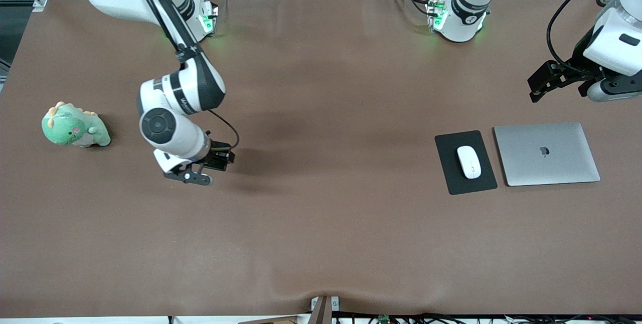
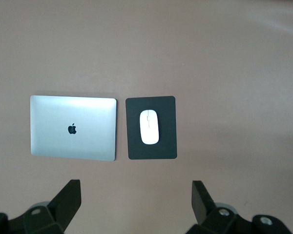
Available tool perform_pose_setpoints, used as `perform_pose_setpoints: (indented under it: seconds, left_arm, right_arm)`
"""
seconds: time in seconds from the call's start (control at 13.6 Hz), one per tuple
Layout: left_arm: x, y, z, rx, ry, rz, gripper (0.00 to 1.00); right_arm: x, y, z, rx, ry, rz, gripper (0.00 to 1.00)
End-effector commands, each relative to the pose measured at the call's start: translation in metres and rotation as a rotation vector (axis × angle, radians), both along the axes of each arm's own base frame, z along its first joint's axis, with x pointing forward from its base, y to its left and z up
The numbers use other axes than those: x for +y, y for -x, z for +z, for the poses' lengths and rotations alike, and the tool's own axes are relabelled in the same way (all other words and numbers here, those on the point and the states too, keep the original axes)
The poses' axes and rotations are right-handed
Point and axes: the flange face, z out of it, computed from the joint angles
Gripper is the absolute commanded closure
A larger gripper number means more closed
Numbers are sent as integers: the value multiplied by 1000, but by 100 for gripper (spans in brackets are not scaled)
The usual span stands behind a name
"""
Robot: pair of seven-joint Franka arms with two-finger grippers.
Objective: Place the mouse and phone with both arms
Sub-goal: 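Carry the black phone with the right gripper toward the green plush toy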
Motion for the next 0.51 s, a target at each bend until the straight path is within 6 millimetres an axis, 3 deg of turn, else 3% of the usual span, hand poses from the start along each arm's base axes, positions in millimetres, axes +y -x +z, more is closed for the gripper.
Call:
perform_pose_setpoints:
  seconds: [0.0, 0.15, 0.44]
  left_arm:
    - [2, 16, 10, 13, 14, -32, 0]
    - [2, 24, 10, 21, 4, -44, 0]
    - [3, 30, 8, 25, -20, -50, 0]
  right_arm:
    - [-41, 22, 8, 14, -14, 48, 100]
    - [-79, 23, 4, 24, -13, 34, 100]
    - [-127, 45, -16, -39, -34, 101, 100]
